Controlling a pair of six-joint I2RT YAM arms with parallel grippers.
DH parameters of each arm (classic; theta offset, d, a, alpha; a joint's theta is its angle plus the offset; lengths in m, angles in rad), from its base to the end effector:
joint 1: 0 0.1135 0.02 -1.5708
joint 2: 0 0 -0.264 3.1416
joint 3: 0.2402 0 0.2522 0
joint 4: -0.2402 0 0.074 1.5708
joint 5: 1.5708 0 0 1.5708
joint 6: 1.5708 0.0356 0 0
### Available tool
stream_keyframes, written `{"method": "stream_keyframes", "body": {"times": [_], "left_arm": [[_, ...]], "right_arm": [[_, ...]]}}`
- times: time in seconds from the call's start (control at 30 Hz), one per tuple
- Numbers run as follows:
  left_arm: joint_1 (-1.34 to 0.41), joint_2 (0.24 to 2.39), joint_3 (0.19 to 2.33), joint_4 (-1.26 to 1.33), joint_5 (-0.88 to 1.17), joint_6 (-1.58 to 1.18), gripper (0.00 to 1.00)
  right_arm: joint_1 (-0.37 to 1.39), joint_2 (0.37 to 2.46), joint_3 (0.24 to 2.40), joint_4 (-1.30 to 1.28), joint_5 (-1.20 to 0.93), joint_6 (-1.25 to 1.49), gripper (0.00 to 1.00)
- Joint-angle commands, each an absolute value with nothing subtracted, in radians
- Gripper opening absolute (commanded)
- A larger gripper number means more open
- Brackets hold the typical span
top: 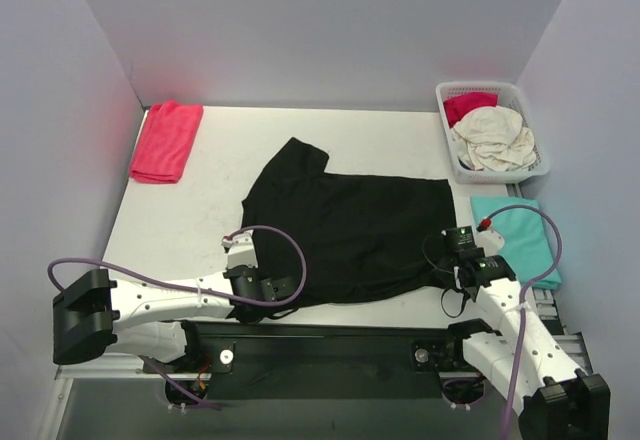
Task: Fold and stack the t-shirts
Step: Flatten out the tshirt
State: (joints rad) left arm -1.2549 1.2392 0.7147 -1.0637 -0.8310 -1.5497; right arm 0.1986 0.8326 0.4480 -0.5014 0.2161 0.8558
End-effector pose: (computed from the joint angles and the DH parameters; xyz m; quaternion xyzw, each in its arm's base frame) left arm 0.0792 -0.1576 0.1944 -0.1309 0.9055 0.0755 0.3966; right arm 0.1591 0.0242 0.1882 0.3365 0.8747 0.0801 0.3396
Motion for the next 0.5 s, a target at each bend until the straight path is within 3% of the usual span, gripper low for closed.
{"method": "stream_keyframes", "body": {"times": [0.0,0.27,0.47], "left_arm": [[-1.279,1.233,0.739,-1.164,-0.867,-1.649,0.07],[-1.324,1.197,0.847,-1.311,-0.948,-1.727,0.36],[-1.324,1.187,0.925,-1.330,-1.040,-1.700,0.46]], "right_arm": [[0.213,0.772,0.460,-0.647,0.311,0.925,0.25],[0.264,0.614,0.592,-0.761,0.411,0.968,0.46],[0.265,0.753,0.670,-0.670,0.396,0.890,0.52]]}}
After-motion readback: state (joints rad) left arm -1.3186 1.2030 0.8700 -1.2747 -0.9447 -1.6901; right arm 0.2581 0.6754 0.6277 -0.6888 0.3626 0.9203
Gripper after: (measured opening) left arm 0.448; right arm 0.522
